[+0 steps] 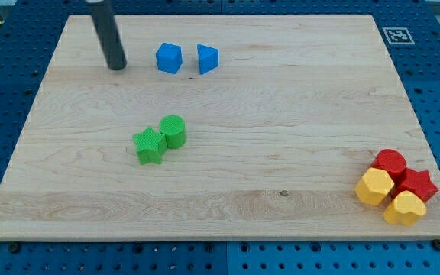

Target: Move your arm towards the bottom left

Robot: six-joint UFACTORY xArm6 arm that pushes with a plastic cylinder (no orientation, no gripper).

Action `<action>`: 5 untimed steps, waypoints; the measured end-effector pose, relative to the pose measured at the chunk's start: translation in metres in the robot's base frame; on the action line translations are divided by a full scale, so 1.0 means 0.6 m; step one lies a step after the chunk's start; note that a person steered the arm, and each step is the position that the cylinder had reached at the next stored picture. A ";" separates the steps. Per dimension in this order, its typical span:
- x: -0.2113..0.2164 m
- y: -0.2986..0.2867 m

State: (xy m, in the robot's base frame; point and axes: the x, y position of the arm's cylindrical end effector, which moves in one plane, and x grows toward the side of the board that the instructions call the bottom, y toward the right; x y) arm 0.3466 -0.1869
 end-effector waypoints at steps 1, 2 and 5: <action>0.090 -0.028; 0.180 -0.030; 0.337 0.121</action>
